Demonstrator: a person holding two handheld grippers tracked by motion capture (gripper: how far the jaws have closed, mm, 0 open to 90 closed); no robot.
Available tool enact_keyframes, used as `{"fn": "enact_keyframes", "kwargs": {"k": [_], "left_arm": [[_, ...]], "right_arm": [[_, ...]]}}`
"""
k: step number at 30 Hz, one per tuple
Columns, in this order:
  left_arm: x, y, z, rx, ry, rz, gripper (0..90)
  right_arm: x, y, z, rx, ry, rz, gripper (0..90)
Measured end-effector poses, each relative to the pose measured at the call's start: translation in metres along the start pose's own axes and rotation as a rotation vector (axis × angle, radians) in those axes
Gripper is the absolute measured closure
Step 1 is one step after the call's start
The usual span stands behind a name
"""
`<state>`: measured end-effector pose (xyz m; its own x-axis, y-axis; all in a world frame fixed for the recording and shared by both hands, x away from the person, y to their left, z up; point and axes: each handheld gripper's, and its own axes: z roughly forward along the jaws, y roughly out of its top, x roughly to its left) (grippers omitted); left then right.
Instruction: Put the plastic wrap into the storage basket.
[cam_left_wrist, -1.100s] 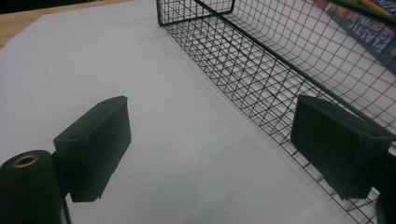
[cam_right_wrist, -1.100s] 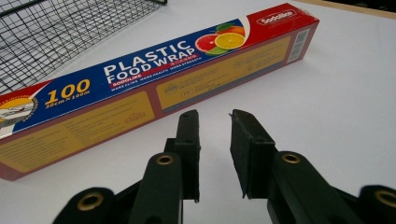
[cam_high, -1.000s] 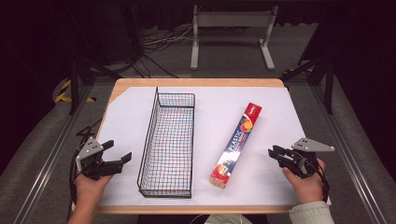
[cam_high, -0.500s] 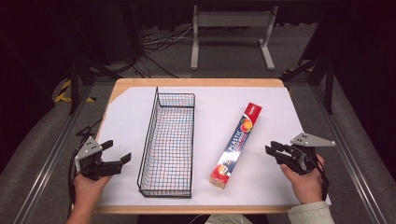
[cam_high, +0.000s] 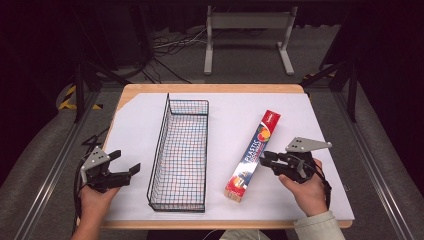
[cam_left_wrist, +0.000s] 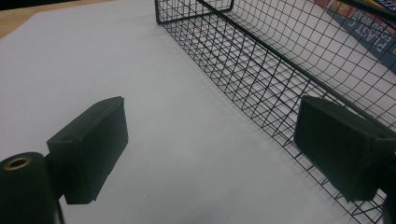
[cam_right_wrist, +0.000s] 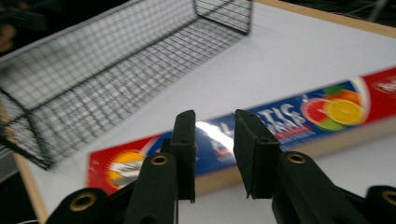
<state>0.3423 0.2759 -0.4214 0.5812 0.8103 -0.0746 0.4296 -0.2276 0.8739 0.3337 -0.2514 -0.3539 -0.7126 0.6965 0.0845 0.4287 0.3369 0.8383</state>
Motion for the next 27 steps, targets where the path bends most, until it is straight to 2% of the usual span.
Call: {"fn": "enact_keyframes", "kwargs": {"k": [3, 6, 8, 10, 13, 16, 22, 27], "left_arm": [[0.001, 0.000, -0.002, -0.001, 0.007, 0.005, 10.6], [0.002, 0.000, -0.002, -0.008, 0.006, -0.005, 10.7], [0.002, 0.000, -0.002, -0.007, 0.009, 0.000, 10.7], [0.002, -0.001, -0.001, -0.001, 0.003, 0.001, 10.7], [0.001, -0.002, 0.000, 0.006, 0.001, 0.001, 10.8], [0.000, -0.002, 0.000, 0.004, 0.002, 0.009, 10.9], [0.001, -0.003, -0.001, 0.004, 0.005, 0.006, 10.9], [0.003, -0.005, -0.003, 0.006, 0.012, 0.000, 10.9]], "right_arm": [[0.016, 0.011, 0.008, 0.013, 0.031, -0.046, 74.6], [0.027, 0.019, 0.013, 0.018, 0.055, -0.051, 75.7], [0.029, 0.020, 0.014, 0.017, 0.061, -0.051, 75.7], [0.035, 0.023, 0.020, 0.028, 0.098, -0.046, 75.5], [0.044, 0.023, 0.027, 0.043, 0.110, -0.070, 79.7], [0.052, 0.023, 0.035, 0.072, 0.150, -0.084, 86.3], [0.062, 0.020, 0.052, 0.126, 0.171, -0.084, 88.8], [0.073, 0.018, 0.065, 0.180, 0.180, -0.115, 88.8]]}}
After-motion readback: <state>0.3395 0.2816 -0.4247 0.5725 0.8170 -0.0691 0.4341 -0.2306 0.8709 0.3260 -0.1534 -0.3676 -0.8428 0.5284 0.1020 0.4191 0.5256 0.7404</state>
